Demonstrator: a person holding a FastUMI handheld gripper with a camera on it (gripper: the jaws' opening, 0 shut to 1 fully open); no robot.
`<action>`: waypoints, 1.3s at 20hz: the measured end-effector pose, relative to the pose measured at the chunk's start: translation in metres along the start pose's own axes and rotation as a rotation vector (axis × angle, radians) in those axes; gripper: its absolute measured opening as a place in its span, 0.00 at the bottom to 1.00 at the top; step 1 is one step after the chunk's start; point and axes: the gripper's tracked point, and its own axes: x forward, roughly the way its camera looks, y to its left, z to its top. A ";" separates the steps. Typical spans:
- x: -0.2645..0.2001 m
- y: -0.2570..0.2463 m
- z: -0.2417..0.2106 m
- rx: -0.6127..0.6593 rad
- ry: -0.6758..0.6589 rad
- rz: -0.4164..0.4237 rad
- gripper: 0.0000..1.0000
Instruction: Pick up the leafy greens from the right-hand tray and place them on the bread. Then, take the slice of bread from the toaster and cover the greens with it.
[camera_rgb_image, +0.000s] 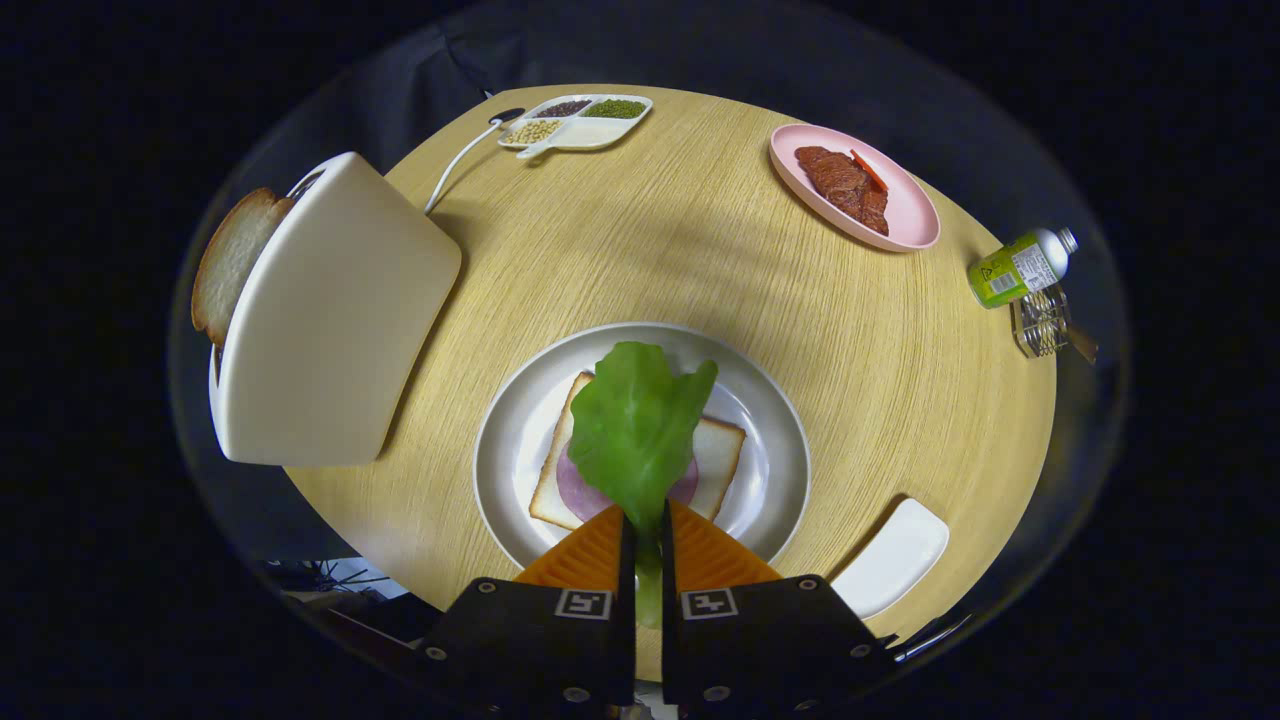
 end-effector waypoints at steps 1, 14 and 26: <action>0.000 0.002 0.000 0.013 0.001 0.011 0.14; -0.010 -0.005 0.006 0.065 -0.072 0.000 0.99; -0.134 0.074 0.098 0.018 -0.348 0.102 0.99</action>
